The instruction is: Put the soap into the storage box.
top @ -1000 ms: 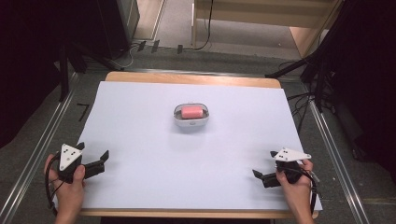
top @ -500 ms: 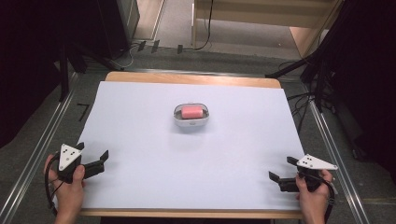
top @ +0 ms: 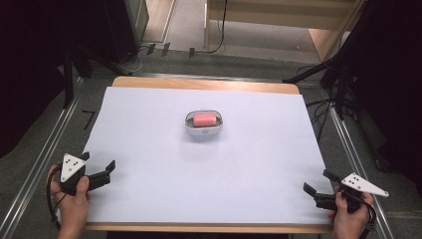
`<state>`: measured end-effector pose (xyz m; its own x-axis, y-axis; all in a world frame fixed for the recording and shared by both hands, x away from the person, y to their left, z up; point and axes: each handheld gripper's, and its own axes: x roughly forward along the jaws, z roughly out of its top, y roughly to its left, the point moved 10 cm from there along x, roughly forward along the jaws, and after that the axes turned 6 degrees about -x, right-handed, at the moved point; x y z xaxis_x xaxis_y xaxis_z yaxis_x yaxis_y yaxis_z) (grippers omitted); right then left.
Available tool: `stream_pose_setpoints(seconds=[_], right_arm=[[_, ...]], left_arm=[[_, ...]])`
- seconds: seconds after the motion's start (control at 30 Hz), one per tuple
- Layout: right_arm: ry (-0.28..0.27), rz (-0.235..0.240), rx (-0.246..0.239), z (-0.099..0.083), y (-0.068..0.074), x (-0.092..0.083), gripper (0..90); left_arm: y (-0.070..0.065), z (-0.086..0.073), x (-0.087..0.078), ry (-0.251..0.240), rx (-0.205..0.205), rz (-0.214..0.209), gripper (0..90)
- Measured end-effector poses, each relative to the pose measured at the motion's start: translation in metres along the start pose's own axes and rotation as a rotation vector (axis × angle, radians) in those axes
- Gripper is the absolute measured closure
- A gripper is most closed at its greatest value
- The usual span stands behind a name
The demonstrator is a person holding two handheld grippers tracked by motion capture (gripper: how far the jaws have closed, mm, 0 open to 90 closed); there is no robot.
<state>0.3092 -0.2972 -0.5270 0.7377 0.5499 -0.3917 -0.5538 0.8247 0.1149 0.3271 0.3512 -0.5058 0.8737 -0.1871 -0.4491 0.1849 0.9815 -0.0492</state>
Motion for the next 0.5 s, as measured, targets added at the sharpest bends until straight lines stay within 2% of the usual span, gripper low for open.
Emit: stream_pose_setpoints(seconds=[0.1, 0.17, 0.2, 0.3, 0.37, 0.5], right_arm=[[-0.009, 0.001, -0.005, 0.0003, 0.0005, -0.0004, 0.0], [-0.018, -0.019, 0.013, 0.0004, -0.0019, -0.0013, 0.0], [-0.02, -0.037, 0.041, 0.0001, -0.0055, -0.0017, 0.0], [-0.02, -0.037, 0.056, -0.0002, -0.0071, -0.0016, 0.0], [-0.013, -0.035, 0.053, -0.0007, -0.0073, -0.0008, 0.0], [0.005, -0.069, 0.025, -0.0008, -0.0061, 0.0007, 0.0]], left_arm=[[-0.0002, 0.0002, -0.0004, -0.004, 0.004, 0.0, 9.4], [-0.0001, 0.0002, -0.0004, -0.004, -0.002, -0.001, 9.4], [0.0001, 0.0003, -0.0006, -0.005, -0.005, -0.005, 9.4], [0.0002, 0.0003, -0.0008, -0.003, -0.006, -0.007, 9.4], [0.0001, 0.0001, -0.0005, 0.0, -0.006, -0.008, 9.4], [0.0012, -0.0008, 0.0021, 0.019, -0.014, 0.004, 9.4]])
